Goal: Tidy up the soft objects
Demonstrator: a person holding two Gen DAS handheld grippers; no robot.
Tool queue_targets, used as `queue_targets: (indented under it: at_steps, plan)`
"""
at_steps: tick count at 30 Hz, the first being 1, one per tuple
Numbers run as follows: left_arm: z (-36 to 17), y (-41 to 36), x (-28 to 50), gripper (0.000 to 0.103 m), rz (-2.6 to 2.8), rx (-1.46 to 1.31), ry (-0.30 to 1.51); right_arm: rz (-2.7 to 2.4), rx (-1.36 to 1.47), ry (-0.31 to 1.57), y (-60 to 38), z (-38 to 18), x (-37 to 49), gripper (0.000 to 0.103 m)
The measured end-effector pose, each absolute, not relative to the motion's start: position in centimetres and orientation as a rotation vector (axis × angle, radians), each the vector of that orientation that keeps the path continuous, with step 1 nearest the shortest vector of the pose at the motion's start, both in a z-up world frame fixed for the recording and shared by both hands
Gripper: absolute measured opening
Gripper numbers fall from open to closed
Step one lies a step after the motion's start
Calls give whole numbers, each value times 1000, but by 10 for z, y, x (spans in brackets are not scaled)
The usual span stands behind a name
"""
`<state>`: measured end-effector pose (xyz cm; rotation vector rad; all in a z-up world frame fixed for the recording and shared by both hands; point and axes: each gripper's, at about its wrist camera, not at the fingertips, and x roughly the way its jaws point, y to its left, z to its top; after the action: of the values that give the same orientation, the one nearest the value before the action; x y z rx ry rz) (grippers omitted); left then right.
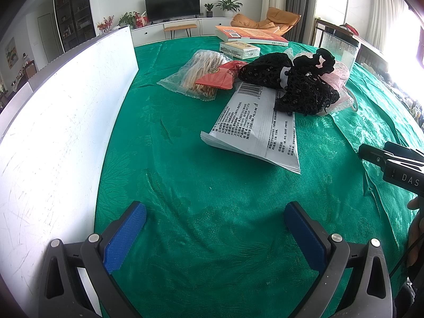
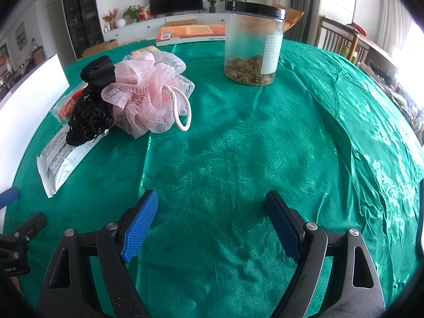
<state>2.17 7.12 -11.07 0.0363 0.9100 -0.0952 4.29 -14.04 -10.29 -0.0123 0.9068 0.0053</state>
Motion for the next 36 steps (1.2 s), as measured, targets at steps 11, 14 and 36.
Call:
queue_targets:
  at_steps: [11,14,36]
  plan:
    - [-111,71,22,103,-95,36,910,6,-12,907,-140,-103,43,85]
    - [-111,71,22,103,-95,37,910,6,-12,907,-141,-103,43,85]
    - [-65,47,51,103,-291,-21,981,8,-10,907,-139,-103,43,86]
